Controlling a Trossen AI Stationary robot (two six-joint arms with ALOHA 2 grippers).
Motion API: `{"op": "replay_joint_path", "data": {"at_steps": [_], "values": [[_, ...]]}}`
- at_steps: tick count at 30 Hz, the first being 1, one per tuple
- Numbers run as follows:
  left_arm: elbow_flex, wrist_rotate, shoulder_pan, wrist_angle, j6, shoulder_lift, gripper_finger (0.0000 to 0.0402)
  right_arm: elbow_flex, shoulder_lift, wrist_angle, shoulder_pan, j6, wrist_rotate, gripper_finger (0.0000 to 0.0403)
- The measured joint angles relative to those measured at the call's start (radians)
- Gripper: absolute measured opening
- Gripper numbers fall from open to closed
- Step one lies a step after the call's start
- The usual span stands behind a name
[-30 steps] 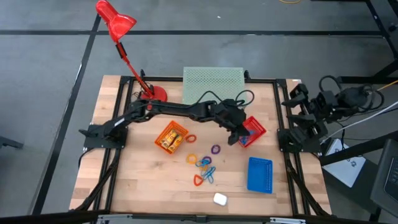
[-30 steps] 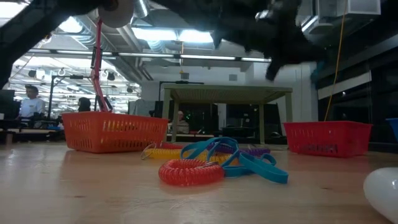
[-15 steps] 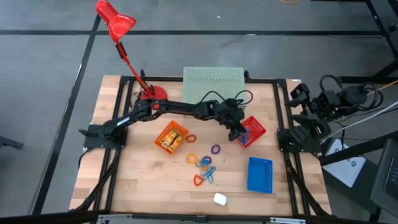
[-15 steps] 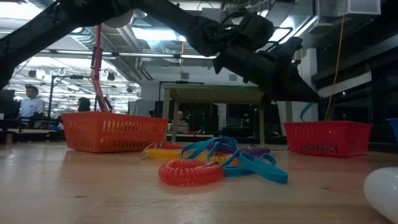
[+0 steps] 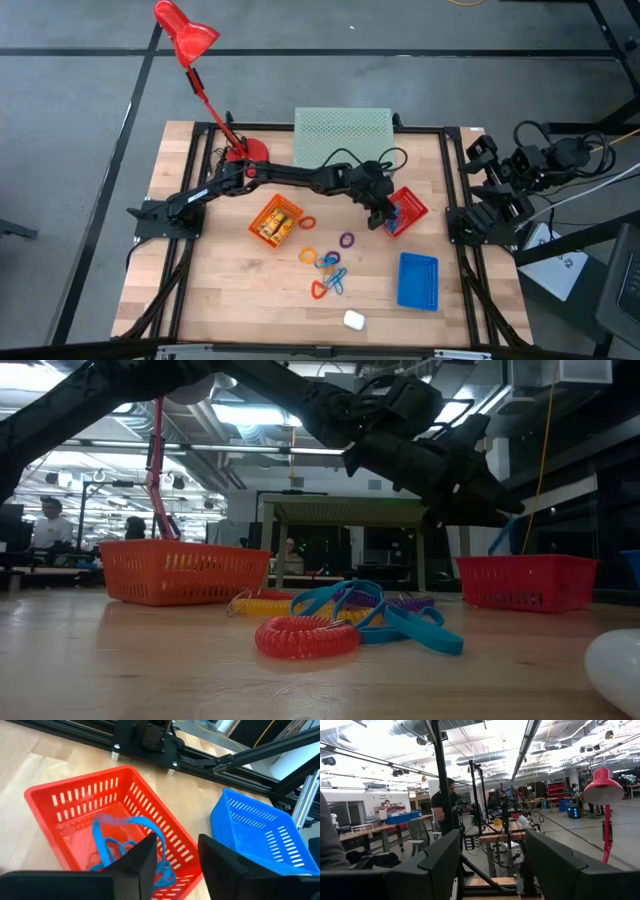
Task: Pick & Place Office Desk Supplies
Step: Put the blue rubber band into the red bin
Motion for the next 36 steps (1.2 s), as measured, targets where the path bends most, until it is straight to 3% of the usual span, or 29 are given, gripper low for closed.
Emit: {"op": "replay_joint_path", "data": {"at_steps": [8, 18, 24, 30, 36], "values": [[0.047, 0.001, 0.000, -0.015, 0.051, -0.008, 0.0148, 0.000, 0.000, 0.000, 0.000, -0.003, 0.001, 0.0229], [0.046, -0.060, 0.017, -0.220, 0.167, 0.005, 0.0171, 0.000, 0.000, 0.000, 0.000, -0.004, 0.004, 0.0229], [0.046, -0.052, 0.019, -0.138, 0.156, -0.015, 0.0175, 0.000, 0.001, 0.000, 0.000, -0.004, 0.004, 0.0229], [0.097, -0.014, 0.012, -0.098, 0.025, -0.112, 0.0175, 0.000, 0.005, 0.002, -0.001, -0.005, -0.003, 0.0229], [0.104, -0.078, -0.014, -0.058, 0.099, -0.273, 0.0175, 0.001, 0.010, 0.000, -0.001, -0.006, -0.007, 0.0229]]}}
